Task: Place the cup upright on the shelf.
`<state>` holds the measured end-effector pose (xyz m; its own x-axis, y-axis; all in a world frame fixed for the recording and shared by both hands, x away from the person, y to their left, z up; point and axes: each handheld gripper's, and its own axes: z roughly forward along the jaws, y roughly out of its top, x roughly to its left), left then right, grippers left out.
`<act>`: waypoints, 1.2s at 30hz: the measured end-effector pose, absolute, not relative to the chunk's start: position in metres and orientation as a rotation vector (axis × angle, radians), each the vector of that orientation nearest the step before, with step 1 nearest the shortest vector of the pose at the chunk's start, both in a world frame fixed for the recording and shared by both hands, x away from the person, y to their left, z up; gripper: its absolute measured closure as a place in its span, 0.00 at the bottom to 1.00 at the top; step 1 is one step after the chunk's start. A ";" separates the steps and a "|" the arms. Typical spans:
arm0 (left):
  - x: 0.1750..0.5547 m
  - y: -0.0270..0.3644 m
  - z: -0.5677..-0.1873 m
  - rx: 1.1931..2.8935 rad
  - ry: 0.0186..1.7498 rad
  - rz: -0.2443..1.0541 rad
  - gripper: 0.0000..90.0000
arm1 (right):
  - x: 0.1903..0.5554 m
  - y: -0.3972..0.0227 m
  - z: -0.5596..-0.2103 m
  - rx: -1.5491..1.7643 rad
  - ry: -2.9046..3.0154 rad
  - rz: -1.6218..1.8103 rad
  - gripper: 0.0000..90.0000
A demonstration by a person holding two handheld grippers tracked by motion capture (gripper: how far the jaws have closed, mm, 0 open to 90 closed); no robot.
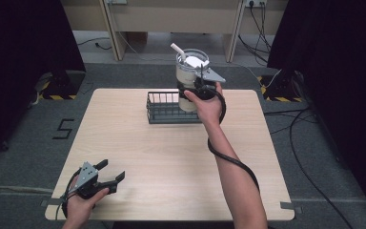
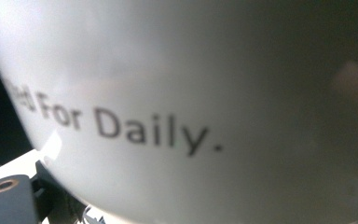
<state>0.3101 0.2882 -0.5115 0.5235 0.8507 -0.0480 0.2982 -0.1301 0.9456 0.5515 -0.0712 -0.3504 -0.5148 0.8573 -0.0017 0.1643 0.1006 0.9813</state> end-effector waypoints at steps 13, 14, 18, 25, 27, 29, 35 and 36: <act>0.310 0.289 -0.512 1.686 0.984 0.640 0.17 | 0.570 -0.063 -0.350 1.041 1.763 1.474 0.11; 0.310 0.289 -0.512 1.686 0.983 0.639 0.17 | 0.572 -0.062 -0.350 1.044 1.763 1.471 0.11; 0.310 0.289 -0.512 1.687 0.983 0.639 0.17 | 0.576 -0.059 -0.350 1.051 1.762 1.470 0.11; 0.310 0.289 -0.512 1.686 0.984 0.640 0.17 | 0.585 -0.054 -0.352 1.069 1.767 1.473 0.11; 0.310 0.289 -0.512 1.685 0.983 0.640 0.17 | 0.588 -0.052 -0.352 1.074 1.765 1.473 0.11; 0.310 0.289 -0.511 1.686 0.983 0.640 0.17 | 0.589 -0.052 -0.352 1.077 1.765 1.472 0.11; 0.310 0.289 -0.511 1.685 0.981 0.638 0.17 | 0.595 -0.047 -0.353 1.071 1.771 1.451 0.11; 0.310 0.289 -0.511 1.686 0.980 0.639 0.17 | 0.597 -0.046 -0.353 1.075 1.768 1.454 0.11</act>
<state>0.3097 0.2890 -0.5111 0.5242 0.8502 -0.0487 0.2980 -0.1295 0.9457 0.5971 -0.0465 -0.3529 -0.4898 0.8708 0.0422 0.2095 0.0706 0.9753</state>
